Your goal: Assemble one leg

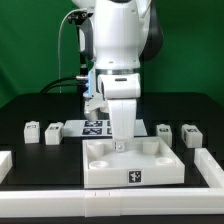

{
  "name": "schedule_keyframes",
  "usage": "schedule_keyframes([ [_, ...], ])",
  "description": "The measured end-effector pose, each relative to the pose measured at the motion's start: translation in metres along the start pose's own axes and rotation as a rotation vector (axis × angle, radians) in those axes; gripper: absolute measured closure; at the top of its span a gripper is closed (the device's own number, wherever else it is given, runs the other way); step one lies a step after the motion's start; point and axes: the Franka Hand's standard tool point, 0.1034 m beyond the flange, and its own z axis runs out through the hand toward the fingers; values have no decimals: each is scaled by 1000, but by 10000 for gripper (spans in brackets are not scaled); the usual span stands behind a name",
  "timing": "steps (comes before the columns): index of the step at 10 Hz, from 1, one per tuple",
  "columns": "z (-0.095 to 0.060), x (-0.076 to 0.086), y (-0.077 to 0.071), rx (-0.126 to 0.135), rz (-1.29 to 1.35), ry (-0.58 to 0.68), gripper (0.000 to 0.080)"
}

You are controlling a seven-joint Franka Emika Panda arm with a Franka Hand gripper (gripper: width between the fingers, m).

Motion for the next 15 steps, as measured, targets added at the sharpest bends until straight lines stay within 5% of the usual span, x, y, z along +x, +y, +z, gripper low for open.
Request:
schedule_keyframes([
  [6, 2, 48, 23, -28, 65, 13, 742],
  [15, 3, 37, 42, -29, 2, 10, 742],
])
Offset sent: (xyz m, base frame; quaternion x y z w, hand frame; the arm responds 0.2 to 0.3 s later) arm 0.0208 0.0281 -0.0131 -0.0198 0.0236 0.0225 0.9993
